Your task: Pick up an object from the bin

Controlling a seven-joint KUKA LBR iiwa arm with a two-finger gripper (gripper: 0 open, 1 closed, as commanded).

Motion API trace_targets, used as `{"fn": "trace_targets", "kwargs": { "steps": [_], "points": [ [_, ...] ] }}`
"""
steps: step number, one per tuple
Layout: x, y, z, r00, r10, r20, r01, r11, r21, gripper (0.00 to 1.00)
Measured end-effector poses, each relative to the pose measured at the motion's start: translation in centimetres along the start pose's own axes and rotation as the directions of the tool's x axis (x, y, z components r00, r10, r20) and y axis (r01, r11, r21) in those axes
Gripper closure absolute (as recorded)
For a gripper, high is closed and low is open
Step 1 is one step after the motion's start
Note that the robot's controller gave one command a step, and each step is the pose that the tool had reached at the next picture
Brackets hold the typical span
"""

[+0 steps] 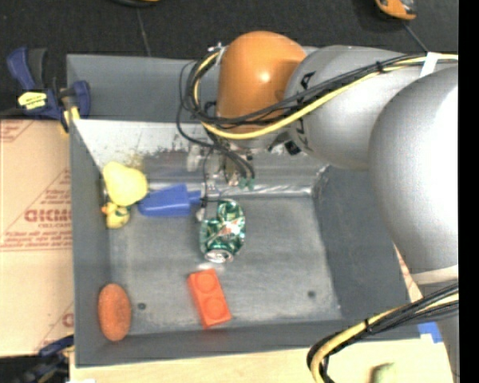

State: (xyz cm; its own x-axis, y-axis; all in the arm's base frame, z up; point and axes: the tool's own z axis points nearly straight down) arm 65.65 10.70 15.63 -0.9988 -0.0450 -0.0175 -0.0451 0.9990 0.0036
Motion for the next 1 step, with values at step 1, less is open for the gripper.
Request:
{"fn": "trace_targets", "kwargs": {
  "steps": [1],
  "points": [
    [0.90,0.66,4.33,0.990,0.137,-0.016,-0.137,0.991,0.004,0.00]
  ]
}}
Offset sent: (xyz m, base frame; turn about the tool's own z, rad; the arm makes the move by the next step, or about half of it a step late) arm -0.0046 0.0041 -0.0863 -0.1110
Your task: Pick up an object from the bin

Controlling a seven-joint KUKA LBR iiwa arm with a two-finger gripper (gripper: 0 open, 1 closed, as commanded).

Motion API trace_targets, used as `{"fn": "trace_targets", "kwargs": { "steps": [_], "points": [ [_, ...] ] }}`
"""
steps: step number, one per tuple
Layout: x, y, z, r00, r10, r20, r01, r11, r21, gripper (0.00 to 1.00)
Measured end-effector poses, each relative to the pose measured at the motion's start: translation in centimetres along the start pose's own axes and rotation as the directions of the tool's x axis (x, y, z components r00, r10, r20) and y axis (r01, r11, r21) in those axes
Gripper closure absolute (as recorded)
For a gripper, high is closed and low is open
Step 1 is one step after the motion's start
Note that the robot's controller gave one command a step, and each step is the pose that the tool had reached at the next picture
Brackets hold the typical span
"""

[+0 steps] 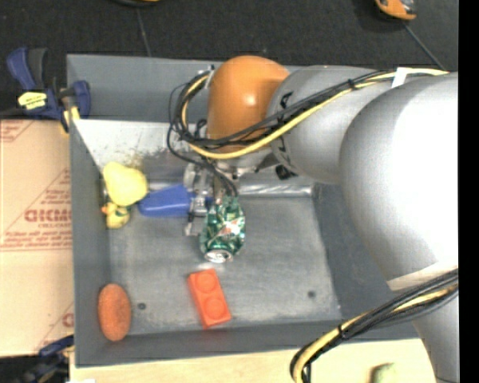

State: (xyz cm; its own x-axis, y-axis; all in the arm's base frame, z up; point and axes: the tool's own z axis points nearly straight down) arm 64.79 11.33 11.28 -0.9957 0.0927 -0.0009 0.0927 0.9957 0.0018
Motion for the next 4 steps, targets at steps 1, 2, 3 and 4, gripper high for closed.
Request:
{"fn": "trace_targets", "kwargs": {
  "steps": [1,2,3,4],
  "points": [
    [-0.5,-0.3,4.1,0.972,-0.234,0.022,0.234,0.972,0.001,0.00],
    [0.3,0.1,3.9,0.999,-0.052,0.014,0.052,0.999,-0.003,1.00],
    [0.3,0.1,3.9,0.999,-0.051,0.014,0.051,0.999,-0.004,1.00],
    [0.4,0.1,2.6,0.999,-0.051,0.014,0.051,0.999,-0.004,1.00]
  ]
}}
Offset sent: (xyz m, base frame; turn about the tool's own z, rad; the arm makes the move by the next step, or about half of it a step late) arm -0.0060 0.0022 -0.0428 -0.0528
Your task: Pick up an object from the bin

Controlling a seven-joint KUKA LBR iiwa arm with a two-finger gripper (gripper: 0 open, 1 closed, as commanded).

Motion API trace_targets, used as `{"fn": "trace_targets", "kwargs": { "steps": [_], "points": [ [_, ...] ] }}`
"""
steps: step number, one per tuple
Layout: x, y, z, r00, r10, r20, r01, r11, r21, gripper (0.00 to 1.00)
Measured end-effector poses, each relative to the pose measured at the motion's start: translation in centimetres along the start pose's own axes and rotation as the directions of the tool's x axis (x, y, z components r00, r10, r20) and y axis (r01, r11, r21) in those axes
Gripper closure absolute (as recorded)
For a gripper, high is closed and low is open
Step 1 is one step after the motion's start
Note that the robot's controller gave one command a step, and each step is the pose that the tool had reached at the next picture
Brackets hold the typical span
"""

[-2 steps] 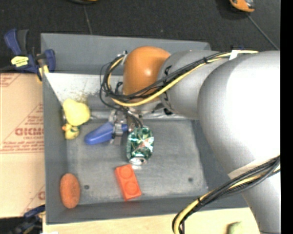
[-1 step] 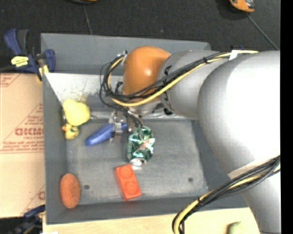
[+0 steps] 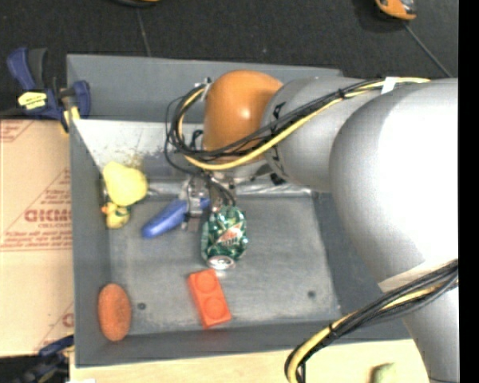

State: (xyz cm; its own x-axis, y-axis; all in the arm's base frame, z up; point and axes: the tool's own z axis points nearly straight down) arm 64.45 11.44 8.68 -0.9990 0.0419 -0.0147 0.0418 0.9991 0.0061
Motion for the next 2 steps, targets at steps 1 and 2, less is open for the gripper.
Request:
{"fn": "trace_targets", "kwargs": {
  "steps": [1,2],
  "points": [
    [-0.08,0.00,-0.94,1.000,0.000,0.003,0.000,1.000,-0.001,1.00],
    [-0.20,0.01,-1.56,1.000,0.001,0.008,-0.001,1.000,-0.003,1.00]
  ]
}}
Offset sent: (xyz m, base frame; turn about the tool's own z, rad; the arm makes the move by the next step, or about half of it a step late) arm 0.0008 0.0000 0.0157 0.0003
